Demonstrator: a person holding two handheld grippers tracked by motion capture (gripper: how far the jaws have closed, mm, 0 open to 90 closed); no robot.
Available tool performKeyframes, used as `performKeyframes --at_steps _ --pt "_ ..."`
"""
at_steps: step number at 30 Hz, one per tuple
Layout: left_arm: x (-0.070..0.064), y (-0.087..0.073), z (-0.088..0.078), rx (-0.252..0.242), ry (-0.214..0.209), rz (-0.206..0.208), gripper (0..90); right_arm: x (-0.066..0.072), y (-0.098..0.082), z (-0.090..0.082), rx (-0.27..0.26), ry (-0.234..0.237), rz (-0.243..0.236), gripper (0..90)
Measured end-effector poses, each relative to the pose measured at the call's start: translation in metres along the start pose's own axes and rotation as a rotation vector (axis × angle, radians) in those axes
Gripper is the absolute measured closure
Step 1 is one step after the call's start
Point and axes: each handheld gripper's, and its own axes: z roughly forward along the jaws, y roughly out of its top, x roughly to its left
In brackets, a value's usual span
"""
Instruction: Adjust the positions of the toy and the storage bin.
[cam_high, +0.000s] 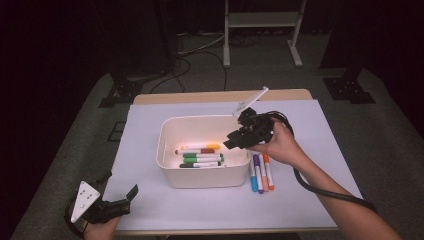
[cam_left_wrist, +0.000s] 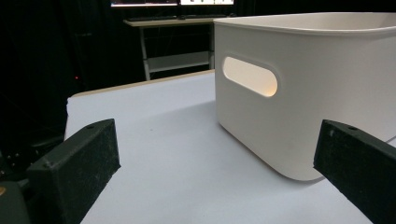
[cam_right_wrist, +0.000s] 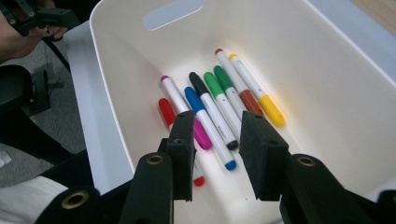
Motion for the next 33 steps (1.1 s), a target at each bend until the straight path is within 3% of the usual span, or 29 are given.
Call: performKeyframes --at_steps 8,13,18,19,33 --pt "0.0 0.0 0.0 0.002 0.001 0.004 0.0 -0.012 -0.025 -0.031 -0.051 -0.059 0.054 62.3" --pt "0.0 0.0 0.0 0.002 0.001 0.003 0.0 -0.026 -0.05 -0.037 -0.064 -0.084 0.109 61.8" --pt "-0.001 0.0 0.001 0.003 0.001 0.0 0.0 -0.036 -0.075 -0.031 -0.058 -0.086 0.167 61.3" --pt "-0.001 0.0 0.0 0.003 0.001 0.001 0.0 -0.04 -0.088 -0.026 -0.05 -0.085 0.19 61.4" --pt "-0.002 0.0 0.0 0.002 -0.001 0.003 0.0 -0.058 -0.148 0.01 0.004 -0.111 0.31 59.0"
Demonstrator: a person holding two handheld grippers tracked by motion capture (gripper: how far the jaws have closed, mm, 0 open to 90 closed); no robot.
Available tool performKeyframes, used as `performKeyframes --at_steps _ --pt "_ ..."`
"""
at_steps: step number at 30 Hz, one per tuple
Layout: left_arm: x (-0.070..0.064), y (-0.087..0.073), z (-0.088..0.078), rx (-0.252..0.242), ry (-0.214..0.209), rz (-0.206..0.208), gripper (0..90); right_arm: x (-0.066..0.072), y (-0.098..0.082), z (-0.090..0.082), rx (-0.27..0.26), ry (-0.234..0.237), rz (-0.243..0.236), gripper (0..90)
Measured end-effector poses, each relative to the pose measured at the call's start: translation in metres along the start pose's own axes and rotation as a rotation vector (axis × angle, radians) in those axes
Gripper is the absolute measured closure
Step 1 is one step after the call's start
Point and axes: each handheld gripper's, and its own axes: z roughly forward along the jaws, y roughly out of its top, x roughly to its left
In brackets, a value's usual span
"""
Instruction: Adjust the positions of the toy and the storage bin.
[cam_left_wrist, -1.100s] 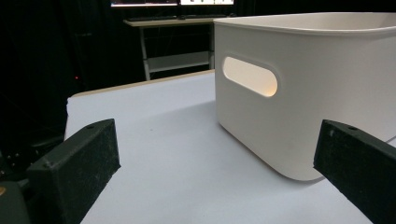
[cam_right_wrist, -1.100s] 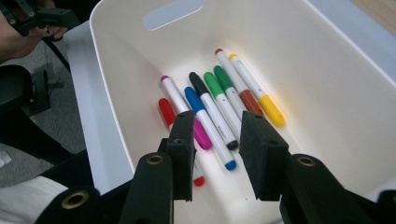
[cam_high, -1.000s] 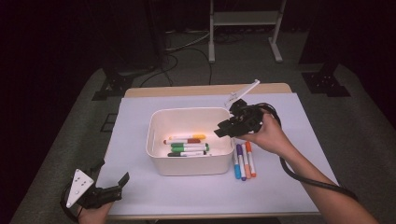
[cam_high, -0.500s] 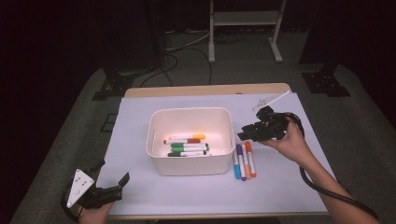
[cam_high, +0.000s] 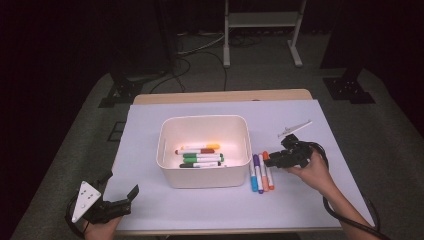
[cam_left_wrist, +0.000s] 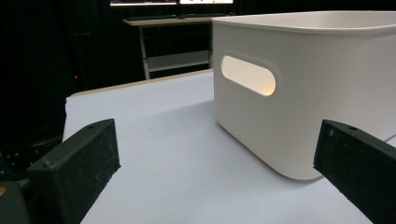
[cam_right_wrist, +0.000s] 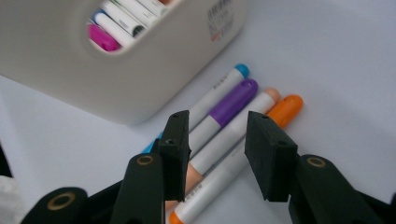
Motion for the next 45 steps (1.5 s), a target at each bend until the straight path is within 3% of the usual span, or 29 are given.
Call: performKeyframes --at_steps 8,16,18,24,28,35,45 --pt "0.0 0.0 0.0 -0.004 0.0 -0.002 0.0 -0.01 -0.017 0.022 0.024 -0.042 0.058 59.3" --pt "0.001 0.0 -0.001 -0.005 0.002 -0.004 0.0 -0.011 -0.023 0.032 0.044 -0.088 0.063 61.1" --pt "0.001 0.0 -0.001 -0.006 0.002 -0.004 0.0 -0.011 -0.027 0.031 0.062 -0.141 0.057 61.9" --pt "0.0 0.0 0.0 -0.003 -0.003 -0.001 0.0 -0.014 -0.039 0.022 0.075 -0.221 0.056 65.0" --pt "-0.001 0.0 0.0 -0.001 -0.003 0.002 0.0 -0.018 -0.045 0.016 0.079 -0.283 0.054 71.7" --pt "-0.001 0.0 0.001 0.001 -0.005 0.002 0.0 -0.024 -0.051 0.011 0.058 -0.274 0.087 75.7" --pt "-0.001 0.0 0.001 0.001 -0.003 0.002 0.0 -0.021 -0.042 -0.015 -0.012 -0.161 0.123 75.8"
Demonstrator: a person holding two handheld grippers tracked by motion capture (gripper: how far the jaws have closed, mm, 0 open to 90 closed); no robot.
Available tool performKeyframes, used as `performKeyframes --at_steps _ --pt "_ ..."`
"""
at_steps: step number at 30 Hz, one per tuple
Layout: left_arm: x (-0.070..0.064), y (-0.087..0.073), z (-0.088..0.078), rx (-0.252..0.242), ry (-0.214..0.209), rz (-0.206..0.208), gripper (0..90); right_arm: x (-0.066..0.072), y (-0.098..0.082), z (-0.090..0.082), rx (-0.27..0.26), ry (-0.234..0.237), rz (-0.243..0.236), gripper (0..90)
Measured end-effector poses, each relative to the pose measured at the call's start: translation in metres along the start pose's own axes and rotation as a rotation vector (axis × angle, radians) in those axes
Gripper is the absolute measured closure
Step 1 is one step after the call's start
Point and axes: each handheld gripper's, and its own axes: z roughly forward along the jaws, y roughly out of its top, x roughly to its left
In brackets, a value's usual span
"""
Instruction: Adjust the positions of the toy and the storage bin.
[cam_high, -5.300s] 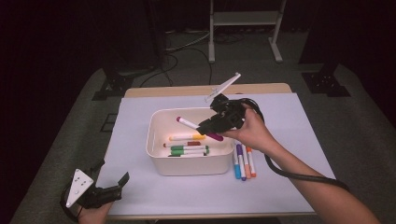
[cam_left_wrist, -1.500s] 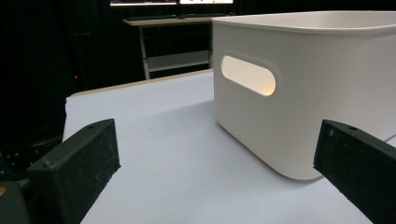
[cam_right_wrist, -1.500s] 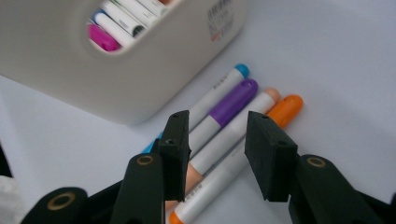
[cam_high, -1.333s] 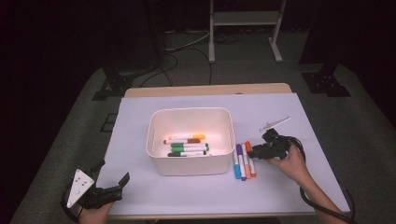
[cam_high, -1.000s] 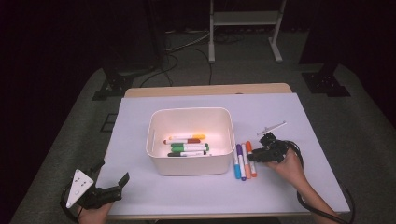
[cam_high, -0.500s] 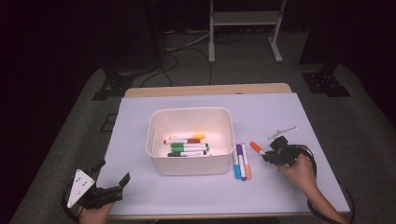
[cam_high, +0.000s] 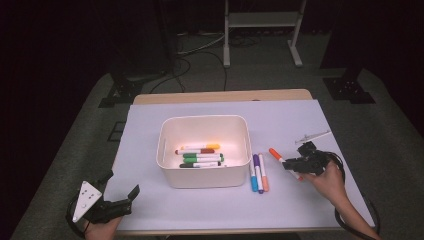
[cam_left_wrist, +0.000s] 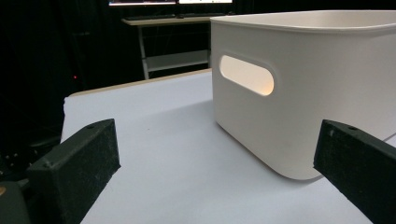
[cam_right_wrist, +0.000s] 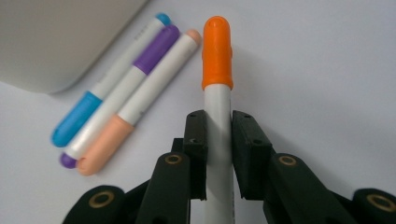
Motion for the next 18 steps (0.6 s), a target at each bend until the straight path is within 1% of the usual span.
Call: performKeyframes --at_steps 5,9,12,16,18 --pt "0.0 0.0 0.0 0.0 0.001 0.0 0.0 0.006 0.008 -0.019 -0.033 0.04 -0.011 75.8" --pt "0.0 0.0 0.0 -0.001 0.001 0.002 0.0 0.012 0.016 -0.035 -0.052 0.054 -0.031 75.9" --pt "0.0 0.0 0.0 0.0 0.001 0.001 0.0 0.017 0.025 -0.05 -0.07 0.076 -0.044 75.9" --pt "0.0 0.0 0.0 -0.002 0.003 0.001 0.0 0.023 0.035 -0.067 -0.092 0.095 -0.061 75.9" --pt "0.0 0.0 0.0 0.001 0.003 0.002 0.0 0.025 0.041 -0.077 -0.108 0.108 -0.062 75.9"
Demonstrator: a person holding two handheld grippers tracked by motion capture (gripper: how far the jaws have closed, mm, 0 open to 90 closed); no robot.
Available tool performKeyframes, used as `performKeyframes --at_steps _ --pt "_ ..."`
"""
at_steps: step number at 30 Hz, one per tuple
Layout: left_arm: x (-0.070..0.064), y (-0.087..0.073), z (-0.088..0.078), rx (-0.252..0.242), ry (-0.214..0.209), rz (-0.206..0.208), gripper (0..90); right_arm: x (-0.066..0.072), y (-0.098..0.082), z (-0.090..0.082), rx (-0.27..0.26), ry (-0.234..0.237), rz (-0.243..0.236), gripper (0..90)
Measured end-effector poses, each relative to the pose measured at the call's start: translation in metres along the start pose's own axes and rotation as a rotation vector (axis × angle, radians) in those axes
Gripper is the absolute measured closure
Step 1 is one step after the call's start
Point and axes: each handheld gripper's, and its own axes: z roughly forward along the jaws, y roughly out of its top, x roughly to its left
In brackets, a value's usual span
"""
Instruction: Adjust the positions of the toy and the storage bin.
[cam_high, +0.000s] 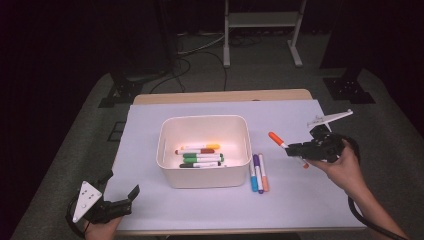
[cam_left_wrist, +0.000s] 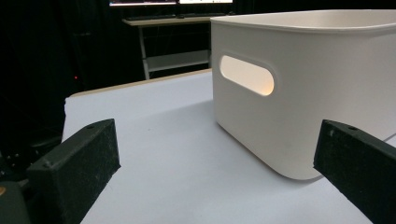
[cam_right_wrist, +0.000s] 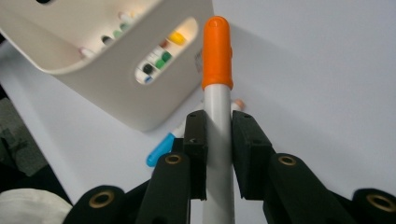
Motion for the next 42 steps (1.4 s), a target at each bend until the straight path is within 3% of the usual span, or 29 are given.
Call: performKeyframes --at_steps 8,16,29,42 --pt "-0.001 0.0 0.0 -0.001 0.001 -0.002 0.0 0.016 0.029 -0.027 -0.037 0.036 -0.046 75.9" --pt "0.0 0.0 0.0 0.003 0.001 0.002 0.0 0.041 0.058 -0.03 -0.032 0.101 -0.108 75.9" --pt "0.001 0.0 -0.001 -0.001 0.003 -0.002 0.0 0.09 0.093 -0.001 0.029 0.192 -0.239 75.9" --pt "0.002 0.0 -0.002 -0.002 0.003 -0.002 0.0 0.124 0.116 0.035 0.092 0.276 -0.306 75.9"
